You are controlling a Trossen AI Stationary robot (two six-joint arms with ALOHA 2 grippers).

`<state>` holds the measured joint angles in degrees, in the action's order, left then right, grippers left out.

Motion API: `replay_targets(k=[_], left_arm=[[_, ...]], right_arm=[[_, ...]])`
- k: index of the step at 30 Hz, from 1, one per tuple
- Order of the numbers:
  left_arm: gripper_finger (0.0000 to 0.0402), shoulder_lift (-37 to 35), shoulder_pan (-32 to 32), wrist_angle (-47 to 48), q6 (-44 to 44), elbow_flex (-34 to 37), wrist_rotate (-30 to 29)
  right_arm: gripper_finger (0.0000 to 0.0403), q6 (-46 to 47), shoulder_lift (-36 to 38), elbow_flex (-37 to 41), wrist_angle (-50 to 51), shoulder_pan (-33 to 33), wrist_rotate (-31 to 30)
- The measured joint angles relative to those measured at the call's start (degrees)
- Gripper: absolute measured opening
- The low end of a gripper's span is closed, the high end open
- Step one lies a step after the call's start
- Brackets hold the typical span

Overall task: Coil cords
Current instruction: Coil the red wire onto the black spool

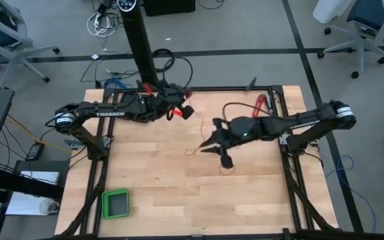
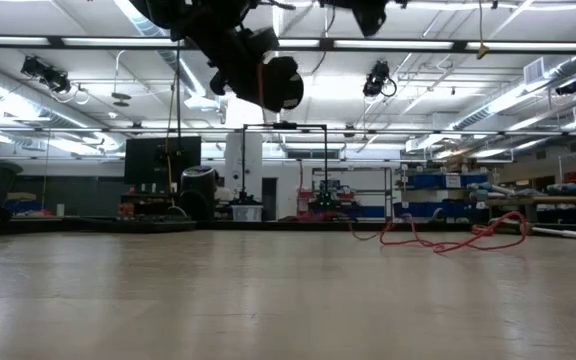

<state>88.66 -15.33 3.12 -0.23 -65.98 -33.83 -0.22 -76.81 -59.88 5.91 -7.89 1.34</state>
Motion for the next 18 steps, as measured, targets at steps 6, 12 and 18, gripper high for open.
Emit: replay_targets(k=[6, 12, 18], left_arm=[[0.0001, 0.0, 0.5, -8.32, 2.04, 0.0, 1.27], [0.0001, -0.02, 0.43, -15.52, 3.04, 0.0, 12.12], [0.0001, -0.02, 0.48, -17.72, 3.02, 0.0, 29.77]], right_arm=[[0.008, 7.21, -0.47, 0.0, 10.87, -1.99, -0.32], [0.0079, 14.05, 3.26, 0.04, 31.09, -2.97, -16.32], [0.0079, 3.69, 8.8, 0.04, 29.98, -1.37, -29.83]])
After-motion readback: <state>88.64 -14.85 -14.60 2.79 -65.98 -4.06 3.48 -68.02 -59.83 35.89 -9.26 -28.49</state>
